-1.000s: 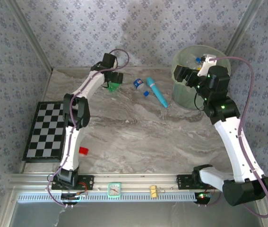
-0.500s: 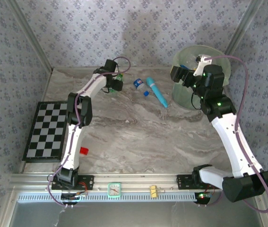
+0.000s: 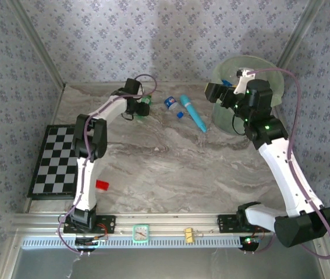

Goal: Put the plastic bottles in the bin

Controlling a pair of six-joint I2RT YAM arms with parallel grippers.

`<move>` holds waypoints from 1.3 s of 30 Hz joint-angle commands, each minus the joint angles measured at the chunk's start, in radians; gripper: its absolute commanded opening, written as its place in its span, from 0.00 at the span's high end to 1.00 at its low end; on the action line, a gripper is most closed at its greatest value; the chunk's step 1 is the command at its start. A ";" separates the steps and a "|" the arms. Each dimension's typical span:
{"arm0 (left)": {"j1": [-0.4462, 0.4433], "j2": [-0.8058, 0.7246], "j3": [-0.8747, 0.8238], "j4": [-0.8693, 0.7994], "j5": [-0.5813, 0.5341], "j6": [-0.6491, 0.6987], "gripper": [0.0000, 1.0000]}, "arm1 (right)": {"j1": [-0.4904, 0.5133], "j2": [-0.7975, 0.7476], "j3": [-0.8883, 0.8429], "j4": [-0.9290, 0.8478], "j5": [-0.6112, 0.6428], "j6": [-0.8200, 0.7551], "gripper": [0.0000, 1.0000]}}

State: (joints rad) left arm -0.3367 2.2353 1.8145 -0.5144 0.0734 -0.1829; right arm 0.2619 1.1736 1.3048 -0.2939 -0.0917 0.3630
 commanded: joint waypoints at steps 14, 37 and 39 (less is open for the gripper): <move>-0.077 -0.640 -0.810 0.993 0.379 -0.447 0.48 | 0.140 0.186 0.049 0.128 -0.269 0.126 0.00; -0.324 -0.930 -0.980 1.022 0.236 -0.359 0.47 | 0.260 0.318 0.019 0.273 -0.387 0.235 0.20; -0.327 -0.937 -0.987 1.027 0.223 -0.363 0.47 | 0.263 0.331 0.020 0.284 -0.398 0.236 0.24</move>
State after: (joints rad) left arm -0.6567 1.3289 0.8394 0.4690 0.3134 -0.5655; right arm 0.5163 1.4845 1.3373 -0.0597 -0.4473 0.5793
